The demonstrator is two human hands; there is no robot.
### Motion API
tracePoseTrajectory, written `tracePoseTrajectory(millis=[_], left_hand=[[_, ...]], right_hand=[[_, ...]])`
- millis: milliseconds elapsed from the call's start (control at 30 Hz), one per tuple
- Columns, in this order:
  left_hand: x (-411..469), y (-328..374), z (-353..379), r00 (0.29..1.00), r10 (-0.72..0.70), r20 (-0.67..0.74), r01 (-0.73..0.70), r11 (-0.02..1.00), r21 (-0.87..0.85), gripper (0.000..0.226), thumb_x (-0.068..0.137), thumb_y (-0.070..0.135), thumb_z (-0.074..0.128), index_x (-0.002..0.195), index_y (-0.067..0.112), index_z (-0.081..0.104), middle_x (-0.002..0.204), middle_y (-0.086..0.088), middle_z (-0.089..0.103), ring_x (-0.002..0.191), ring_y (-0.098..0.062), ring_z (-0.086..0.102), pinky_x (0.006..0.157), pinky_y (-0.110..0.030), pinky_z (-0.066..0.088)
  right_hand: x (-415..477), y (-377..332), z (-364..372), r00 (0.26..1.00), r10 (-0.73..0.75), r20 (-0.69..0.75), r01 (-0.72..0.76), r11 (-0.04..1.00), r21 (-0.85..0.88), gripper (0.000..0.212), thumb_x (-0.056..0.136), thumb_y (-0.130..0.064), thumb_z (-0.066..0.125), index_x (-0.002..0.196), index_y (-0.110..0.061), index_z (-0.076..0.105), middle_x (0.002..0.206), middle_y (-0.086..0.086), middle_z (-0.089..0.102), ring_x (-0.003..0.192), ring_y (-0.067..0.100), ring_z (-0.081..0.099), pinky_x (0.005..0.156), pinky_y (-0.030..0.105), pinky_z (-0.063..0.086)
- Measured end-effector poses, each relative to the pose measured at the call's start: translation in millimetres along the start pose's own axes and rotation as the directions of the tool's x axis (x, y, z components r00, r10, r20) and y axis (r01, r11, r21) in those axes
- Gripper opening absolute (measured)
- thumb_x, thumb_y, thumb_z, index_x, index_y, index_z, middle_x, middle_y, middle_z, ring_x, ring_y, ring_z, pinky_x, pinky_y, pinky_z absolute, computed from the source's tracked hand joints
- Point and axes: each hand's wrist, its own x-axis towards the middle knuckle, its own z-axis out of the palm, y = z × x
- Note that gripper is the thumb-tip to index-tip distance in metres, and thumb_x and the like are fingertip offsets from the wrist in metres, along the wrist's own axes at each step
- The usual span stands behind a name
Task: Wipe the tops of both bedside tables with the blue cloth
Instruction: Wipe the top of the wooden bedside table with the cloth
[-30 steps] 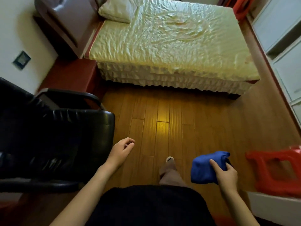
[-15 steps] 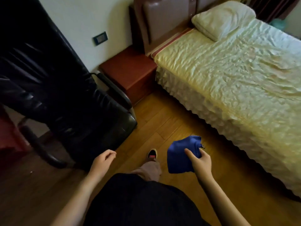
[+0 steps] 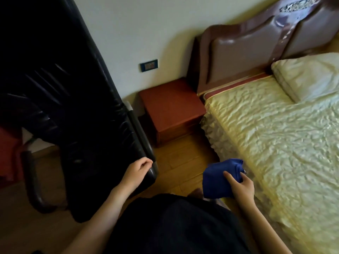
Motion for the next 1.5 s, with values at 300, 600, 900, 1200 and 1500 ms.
tracePoseTrajectory(millis=[300,600,900,1200,1500], left_hand=[[126,85,24,0.99,-0.081,-0.116,0.074,0.995,-0.069,0.018,0.096,0.037,0.05,0.1,0.029,0.066,0.098,0.009,0.066,0.095,-0.006,0.06,0.075,-0.019,0.045],[215,125,34,0.892,-0.319,-0.321,0.271,0.945,-0.183,0.054,0.094,0.048,0.05,0.144,0.028,0.041,0.139,0.01,0.045,0.128,-0.012,0.045,0.103,-0.031,0.039],[366,75,24,0.808,-0.411,-0.422,0.304,0.905,-0.299,0.058,0.095,0.047,0.049,0.148,0.028,0.034,0.153,0.005,0.037,0.14,-0.015,0.036,0.112,-0.039,0.034],[507,-65,64,0.766,-0.399,-0.504,0.377,0.914,-0.149,0.071,0.096,0.046,0.047,0.154,0.022,0.016,0.161,-0.005,0.02,0.148,-0.024,0.021,0.118,-0.044,0.026],[513,-86,81,0.777,-0.471,-0.419,0.256,0.843,-0.473,0.063,0.094,0.054,0.045,0.15,0.033,0.025,0.15,0.005,0.043,0.135,-0.015,0.045,0.11,-0.046,0.041]], right_hand=[[202,-86,8,0.994,-0.02,0.107,0.04,0.982,-0.184,0.02,0.085,-0.02,0.07,0.097,-0.006,0.063,0.089,0.011,0.069,0.077,0.019,0.064,0.064,0.033,0.051],[336,-188,107,0.93,-0.112,0.35,0.268,0.858,-0.438,0.044,0.085,-0.021,0.069,0.124,-0.009,0.052,0.105,0.011,0.064,0.1,0.034,0.063,0.082,0.044,0.052],[432,-186,264,0.831,-0.083,0.55,0.23,0.952,-0.204,0.028,0.087,-0.025,0.07,0.111,-0.026,0.057,0.099,-0.008,0.065,0.088,0.011,0.065,0.071,0.027,0.054],[563,-30,332,0.896,-0.106,0.431,0.288,0.879,-0.381,0.022,0.085,-0.02,0.072,0.089,-0.01,0.052,0.076,0.0,0.057,0.071,0.026,0.057,0.053,0.017,0.042],[562,-36,349,0.535,-0.461,0.708,0.829,0.128,-0.544,0.074,0.086,-0.051,0.055,0.149,-0.019,0.034,0.149,0.017,0.04,0.139,0.034,0.034,0.114,0.044,0.026]])
